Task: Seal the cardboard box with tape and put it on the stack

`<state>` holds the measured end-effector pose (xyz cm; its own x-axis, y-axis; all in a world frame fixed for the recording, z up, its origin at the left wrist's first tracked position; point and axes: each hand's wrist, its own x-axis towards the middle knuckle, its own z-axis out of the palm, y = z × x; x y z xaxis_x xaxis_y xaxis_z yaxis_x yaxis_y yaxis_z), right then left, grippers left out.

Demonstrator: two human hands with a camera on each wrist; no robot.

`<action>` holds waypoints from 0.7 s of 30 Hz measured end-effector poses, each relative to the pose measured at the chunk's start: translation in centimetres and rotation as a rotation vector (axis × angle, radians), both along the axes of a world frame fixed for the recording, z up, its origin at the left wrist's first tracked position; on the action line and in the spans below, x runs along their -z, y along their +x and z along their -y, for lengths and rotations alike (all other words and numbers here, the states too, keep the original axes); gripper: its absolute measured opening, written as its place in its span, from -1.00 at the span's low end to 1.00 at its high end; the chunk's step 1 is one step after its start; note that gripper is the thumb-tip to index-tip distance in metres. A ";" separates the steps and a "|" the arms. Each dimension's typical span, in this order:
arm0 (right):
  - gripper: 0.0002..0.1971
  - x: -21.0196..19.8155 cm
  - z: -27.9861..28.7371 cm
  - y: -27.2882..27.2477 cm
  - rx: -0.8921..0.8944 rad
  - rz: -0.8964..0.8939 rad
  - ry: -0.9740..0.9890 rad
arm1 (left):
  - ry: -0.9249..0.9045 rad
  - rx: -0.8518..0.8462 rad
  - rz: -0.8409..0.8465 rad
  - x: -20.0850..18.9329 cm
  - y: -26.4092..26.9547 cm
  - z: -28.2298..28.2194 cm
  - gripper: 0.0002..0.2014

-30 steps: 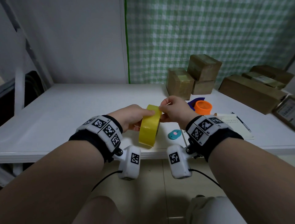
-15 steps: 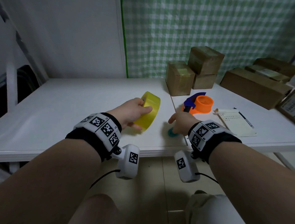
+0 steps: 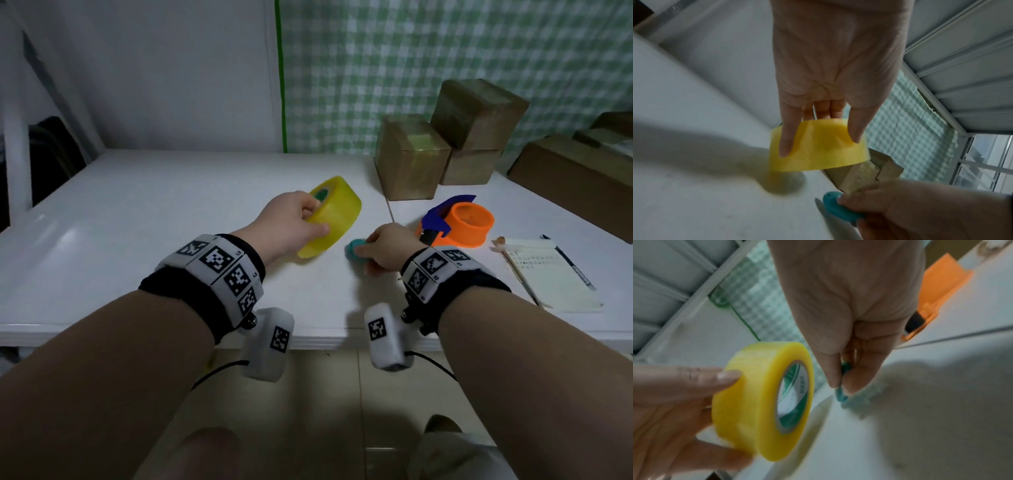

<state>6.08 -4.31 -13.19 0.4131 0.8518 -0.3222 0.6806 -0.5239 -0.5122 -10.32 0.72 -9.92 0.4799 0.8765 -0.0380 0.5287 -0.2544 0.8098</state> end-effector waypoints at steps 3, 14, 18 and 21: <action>-0.95 0.2 -1.5 -0.2 0.098 -0.297 0.129 | 0.131 0.054 -0.130 0.5 0.4 -1.0 -0.61; -0.63 -0.2 -1.3 0.9 0.279 -0.160 0.370 | 0.313 0.240 -0.383 1.6 4.4 -1.3 -0.76; -0.65 -0.3 -0.6 1.2 0.257 -0.130 0.313 | 0.248 0.240 -0.364 1.8 4.2 -1.3 -0.60; -0.66 -1.3 -0.1 1.1 0.210 -0.149 0.279 | 0.214 0.197 -0.298 0.7 3.7 -1.2 -0.51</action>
